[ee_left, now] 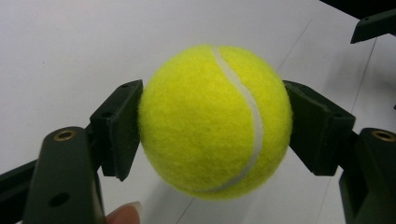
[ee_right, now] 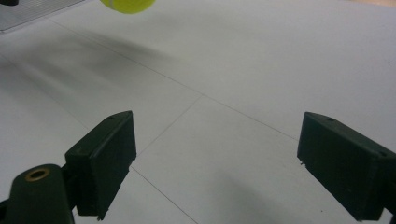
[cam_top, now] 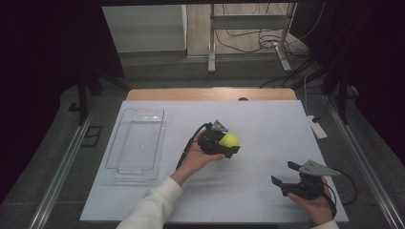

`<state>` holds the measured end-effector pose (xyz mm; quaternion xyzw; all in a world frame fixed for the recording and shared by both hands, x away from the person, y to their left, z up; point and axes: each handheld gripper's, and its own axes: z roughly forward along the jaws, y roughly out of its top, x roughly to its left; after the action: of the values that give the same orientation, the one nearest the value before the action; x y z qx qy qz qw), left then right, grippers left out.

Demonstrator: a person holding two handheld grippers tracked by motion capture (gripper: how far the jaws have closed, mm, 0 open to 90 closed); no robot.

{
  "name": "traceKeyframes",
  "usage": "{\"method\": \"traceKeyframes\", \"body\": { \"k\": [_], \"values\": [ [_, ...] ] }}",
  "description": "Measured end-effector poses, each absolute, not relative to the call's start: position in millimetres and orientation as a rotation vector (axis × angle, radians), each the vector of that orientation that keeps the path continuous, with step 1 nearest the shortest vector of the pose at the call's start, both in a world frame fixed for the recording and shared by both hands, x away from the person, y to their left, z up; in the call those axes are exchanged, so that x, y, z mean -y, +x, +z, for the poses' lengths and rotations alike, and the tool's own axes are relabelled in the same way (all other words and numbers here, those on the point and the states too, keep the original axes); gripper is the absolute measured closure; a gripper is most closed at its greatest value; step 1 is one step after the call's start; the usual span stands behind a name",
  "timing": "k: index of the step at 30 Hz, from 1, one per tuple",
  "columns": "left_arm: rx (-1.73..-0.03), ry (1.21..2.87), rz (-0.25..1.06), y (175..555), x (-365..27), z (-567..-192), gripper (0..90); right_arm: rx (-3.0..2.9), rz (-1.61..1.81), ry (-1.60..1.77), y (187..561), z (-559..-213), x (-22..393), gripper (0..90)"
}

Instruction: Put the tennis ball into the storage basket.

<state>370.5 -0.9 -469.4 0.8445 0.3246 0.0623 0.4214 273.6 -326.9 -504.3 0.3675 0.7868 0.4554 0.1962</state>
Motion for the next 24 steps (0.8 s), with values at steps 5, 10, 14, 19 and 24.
{"method": "traceKeyframes", "body": {
  "k": [5,10,14,19,24],
  "values": [
    [-0.807,2.108,0.163,367.0,-3.8,-467.6,26.9,-2.204,1.274,1.031,273.5,-504.4,327.0,12.2],
    [-0.807,2.098,0.168,364.2,-10.1,-465.7,26.9,-2.204,1.267,1.033,273.6,-504.7,327.1,12.2],
    [-0.799,2.088,0.178,361.2,-15.9,-463.7,26.9,-2.202,1.269,1.038,273.4,-504.7,327.1,12.2],
    [-0.793,2.077,0.188,357.3,-23.4,-461.4,26.9,-2.202,1.268,1.042,273.6,-505.1,327.1,12.2],
    [-0.787,2.059,0.19,352.3,-29.9,-458.7,26.9,-2.198,1.272,1.045,273.6,-505.2,327.1,12.2]
  ]
}}
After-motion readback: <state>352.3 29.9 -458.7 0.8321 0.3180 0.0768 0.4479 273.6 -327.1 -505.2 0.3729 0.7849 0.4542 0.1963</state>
